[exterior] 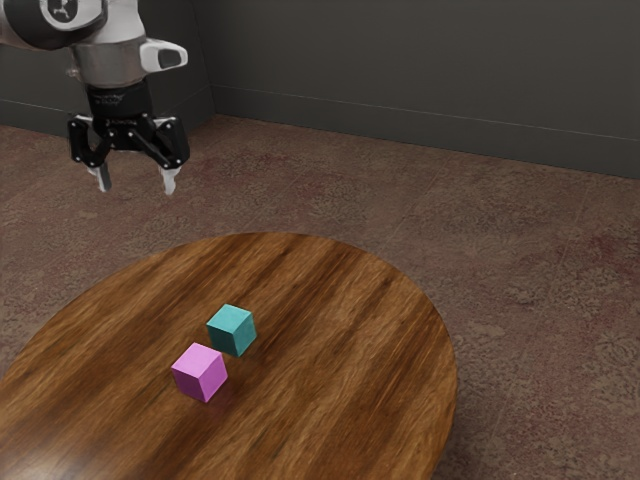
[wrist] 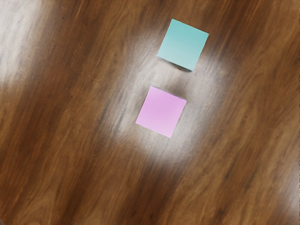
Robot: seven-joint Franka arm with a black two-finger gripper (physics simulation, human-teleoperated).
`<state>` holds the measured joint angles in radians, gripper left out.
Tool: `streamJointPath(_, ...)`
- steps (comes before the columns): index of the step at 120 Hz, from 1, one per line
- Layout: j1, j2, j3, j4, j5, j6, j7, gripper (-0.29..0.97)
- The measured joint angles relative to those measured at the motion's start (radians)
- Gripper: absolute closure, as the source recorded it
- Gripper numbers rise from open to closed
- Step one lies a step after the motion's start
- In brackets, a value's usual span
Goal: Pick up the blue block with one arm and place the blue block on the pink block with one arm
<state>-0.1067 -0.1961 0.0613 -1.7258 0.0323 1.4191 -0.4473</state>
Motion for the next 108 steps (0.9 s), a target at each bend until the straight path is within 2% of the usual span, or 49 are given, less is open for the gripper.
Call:
streamJointPath(18, -0.017, -0.021, 0.0, -0.053, 0.009, 0.04, -0.071, 0.0)
streamJointPath(28, -0.057, -0.044, 0.002, -0.064, 0.011, 0.034, -0.108, 0.0)
streamJointPath(42, -0.029, 0.104, 0.009, -0.059, 0.013, 0.075, -0.12, 0.0)
streamJointPath(51, -0.002, 0.21, 0.011, -0.06, 0.011, 0.142, -0.108, 0.0)
streamJointPath(62, 0.022, 0.278, 0.011, -0.074, 0.0, 0.225, -0.084, 0.0)
streamJointPath(82, 0.009, 0.318, 0.01, -0.202, -0.008, 0.413, -0.016, 0.0)
streamJointPath(108, 0.025, 0.303, 0.011, -0.304, -0.003, 0.662, 0.077, 0.0)
